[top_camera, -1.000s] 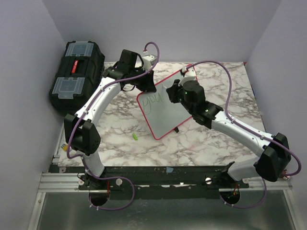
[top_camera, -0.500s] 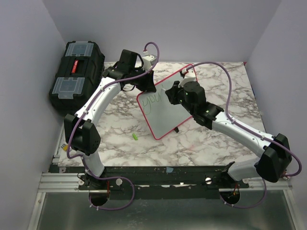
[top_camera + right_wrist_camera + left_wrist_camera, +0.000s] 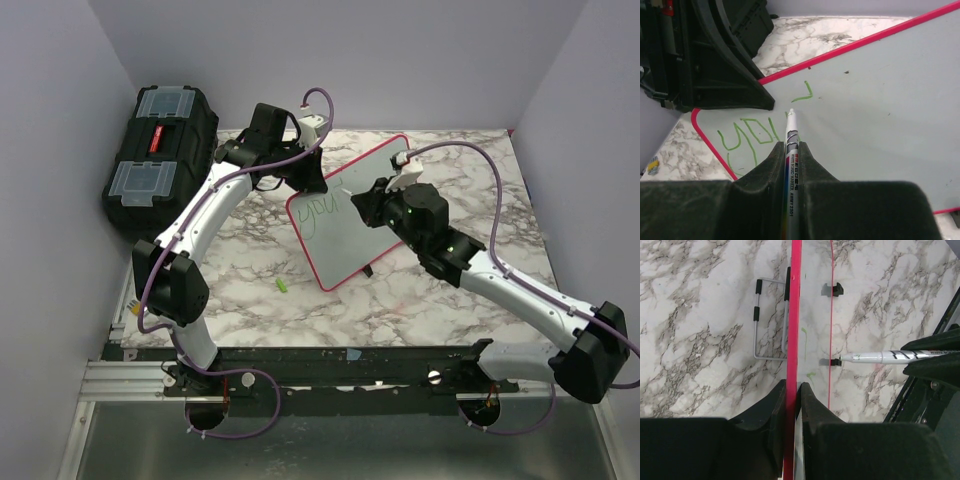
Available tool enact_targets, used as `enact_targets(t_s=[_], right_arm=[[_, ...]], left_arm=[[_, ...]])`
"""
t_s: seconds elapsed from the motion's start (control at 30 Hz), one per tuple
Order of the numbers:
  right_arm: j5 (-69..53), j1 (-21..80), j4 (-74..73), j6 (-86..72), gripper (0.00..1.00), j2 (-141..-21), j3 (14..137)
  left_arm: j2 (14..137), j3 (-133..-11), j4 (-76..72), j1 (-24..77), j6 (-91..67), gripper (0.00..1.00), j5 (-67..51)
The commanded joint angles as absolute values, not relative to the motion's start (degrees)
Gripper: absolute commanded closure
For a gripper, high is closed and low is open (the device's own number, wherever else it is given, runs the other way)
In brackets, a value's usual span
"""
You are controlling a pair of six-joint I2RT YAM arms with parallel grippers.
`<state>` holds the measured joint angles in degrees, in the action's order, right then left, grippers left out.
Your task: Write a sentence on the whiteboard
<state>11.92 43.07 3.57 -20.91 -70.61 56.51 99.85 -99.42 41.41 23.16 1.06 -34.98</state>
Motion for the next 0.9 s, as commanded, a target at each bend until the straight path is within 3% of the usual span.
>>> enact_targets(t_s=[0.0, 0.87], right_arm=[[17.86, 43.15, 3.14, -20.02, 0.99, -69.9, 55.43], [19.81, 43.15, 1.76, -18.61, 0.99, -75.45, 60.45]], left_arm=[[97.45, -100.02, 40.28, 23.34, 3.32, 1.0, -33.31], [97.62, -99.93, 39.98, 23.38, 3.73, 1.0, -33.66]])
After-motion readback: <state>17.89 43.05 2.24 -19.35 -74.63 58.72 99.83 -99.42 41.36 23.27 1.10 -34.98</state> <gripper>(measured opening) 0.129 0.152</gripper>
